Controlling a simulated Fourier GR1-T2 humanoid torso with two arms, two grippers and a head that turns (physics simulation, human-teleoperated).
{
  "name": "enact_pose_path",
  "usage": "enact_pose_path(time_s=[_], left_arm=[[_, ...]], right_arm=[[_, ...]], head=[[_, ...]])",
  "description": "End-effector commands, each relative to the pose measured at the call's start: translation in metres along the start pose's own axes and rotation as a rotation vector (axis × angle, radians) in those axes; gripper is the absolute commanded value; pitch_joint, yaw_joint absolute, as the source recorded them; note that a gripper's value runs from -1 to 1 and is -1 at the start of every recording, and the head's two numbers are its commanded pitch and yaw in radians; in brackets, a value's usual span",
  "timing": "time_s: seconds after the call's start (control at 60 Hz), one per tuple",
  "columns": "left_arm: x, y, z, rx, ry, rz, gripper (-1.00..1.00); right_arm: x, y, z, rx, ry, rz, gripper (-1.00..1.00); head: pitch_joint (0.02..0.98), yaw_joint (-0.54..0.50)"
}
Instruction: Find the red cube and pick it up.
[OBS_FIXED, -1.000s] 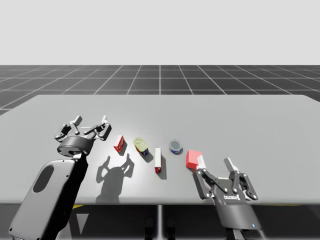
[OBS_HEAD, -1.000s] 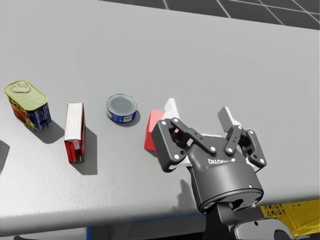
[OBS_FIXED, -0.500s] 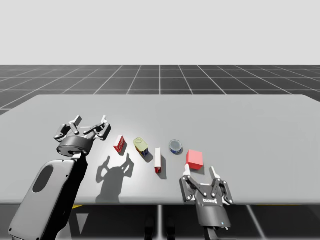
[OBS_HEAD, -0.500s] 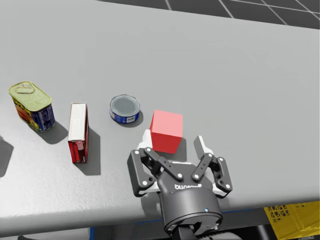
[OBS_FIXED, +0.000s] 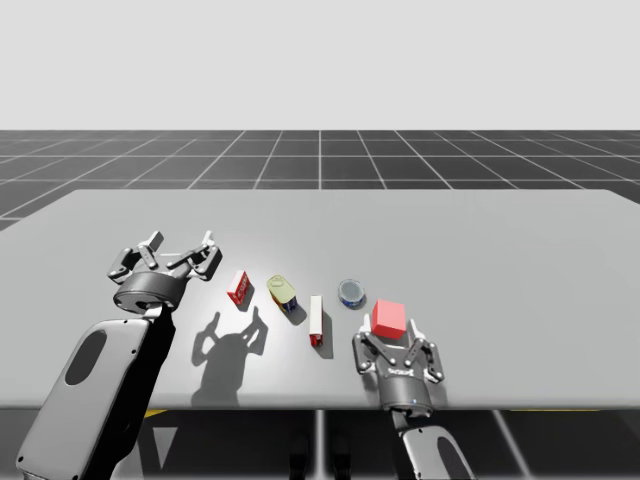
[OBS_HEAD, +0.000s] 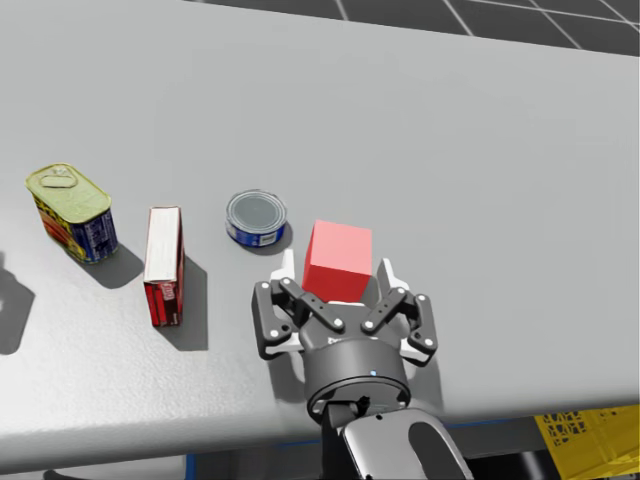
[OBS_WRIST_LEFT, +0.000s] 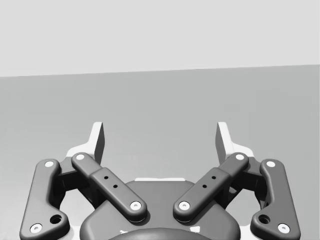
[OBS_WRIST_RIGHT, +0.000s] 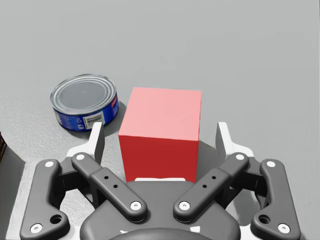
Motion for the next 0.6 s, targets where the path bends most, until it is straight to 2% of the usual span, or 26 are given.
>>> enact_pose_path(time_s=[0.017, 0.05, 0.217, 0.283, 0.3, 0.317, 0.333, 0.367, 0.483, 0.6], left_arm=[[0.0, -0.0001, -0.0002, 0.0, 0.001, -0.001, -1.0], [0.0, -0.0001, -0.0002, 0.0, 0.001, -0.001, -1.0], [-0.0002, -0.0003, -0.0001, 0.0, 0.001, -0.001, -1.0], [-0.0002, -0.0005, 0.0, -0.001, 0.001, -0.002, -1.0], [-0.0003, -0.0004, -0.0002, -0.001, 0.001, -0.002, -1.0], [-0.0003, -0.0004, -0.0002, -0.001, 0.001, -0.002, -1.0], [-0.0003, -0.0004, -0.0003, -0.001, 0.001, -0.002, -1.0], [-0.0004, -0.0005, -0.0002, -0.001, 0.001, -0.002, -1.0], [-0.0005, -0.0006, -0.0002, -0.001, 0.001, -0.004, -1.0], [-0.0007, -0.0008, -0.0004, -0.001, 0.002, -0.006, -1.0]], right_arm=[[-0.0064, -0.0002, -0.0141, -0.021, 0.035, 0.02, -1.0], [-0.0072, -0.0003, -0.016, -0.027, 0.055, 0.012, -1.0], [-0.0088, -0.0016, -0.0211, -0.057, 0.062, 0.026, -1.0], [-0.0086, -0.0038, -0.0216, -0.016, 0.084, 0.025, -1.0], [-0.0087, -0.0039, -0.0211, -0.026, 0.08, 0.026, -0.76], [-0.0095, -0.0041, -0.0208, -0.035, 0.076, 0.024, 0.3], [-0.0094, -0.0044, -0.0212, -0.032, 0.081, 0.026, 0.84], [-0.0096, -0.005, -0.0206, -0.033, 0.087, 0.024, 1.0], [-0.0102, -0.0059, -0.0204, -0.043, 0.083, 0.026, 1.0], [-0.011, -0.0074, -0.0202, -0.053, 0.073, 0.037, 1.0]], head=[[0.87, -0.25], [0.871, -0.25], [0.869, -0.25], [0.866, -0.25], [0.865, -0.25], [0.863, -0.25], [0.863, -0.25], [0.857, -0.25], [0.827, -0.25], [0.755, -0.26]])
